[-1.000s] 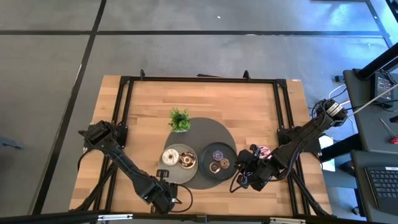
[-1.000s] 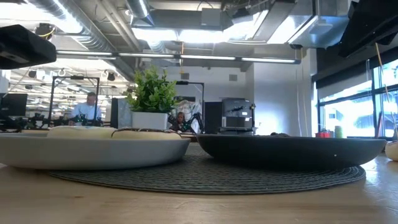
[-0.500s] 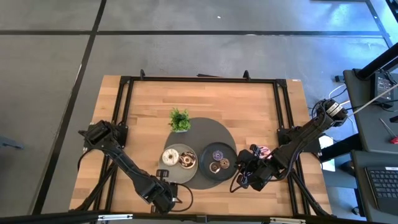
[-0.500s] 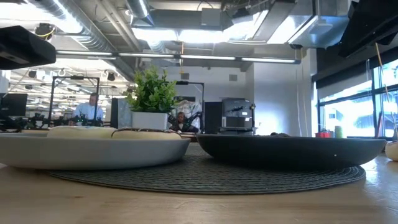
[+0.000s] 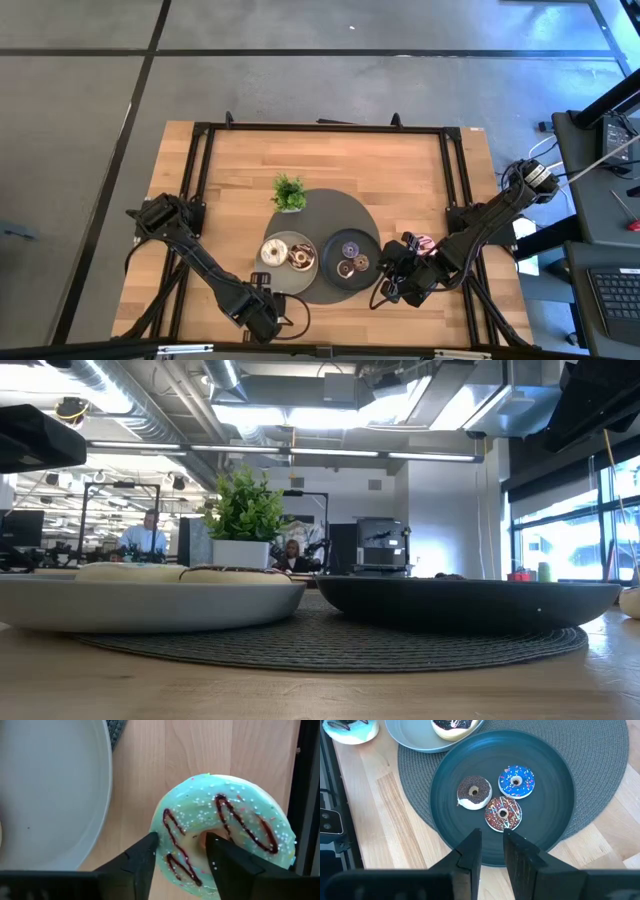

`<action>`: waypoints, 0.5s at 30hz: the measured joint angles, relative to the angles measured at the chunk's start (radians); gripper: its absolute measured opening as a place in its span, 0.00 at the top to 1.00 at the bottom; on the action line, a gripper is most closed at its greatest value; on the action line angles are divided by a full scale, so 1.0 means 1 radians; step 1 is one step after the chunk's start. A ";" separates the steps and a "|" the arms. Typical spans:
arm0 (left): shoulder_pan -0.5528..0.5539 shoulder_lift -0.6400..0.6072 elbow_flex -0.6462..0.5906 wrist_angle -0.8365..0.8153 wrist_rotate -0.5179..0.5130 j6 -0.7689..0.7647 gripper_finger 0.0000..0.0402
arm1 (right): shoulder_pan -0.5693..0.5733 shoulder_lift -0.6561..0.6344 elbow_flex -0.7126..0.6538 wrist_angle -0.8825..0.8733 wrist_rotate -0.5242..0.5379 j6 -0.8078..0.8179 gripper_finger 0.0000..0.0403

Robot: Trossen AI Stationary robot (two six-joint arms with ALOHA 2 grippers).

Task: Pick & Place donuts
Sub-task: Put the large light blue donut on the gray plate

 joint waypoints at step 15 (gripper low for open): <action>0.000 0.000 0.000 0.002 0.008 -0.011 0.63 | 0.000 0.000 0.000 0.000 -0.002 -0.002 0.79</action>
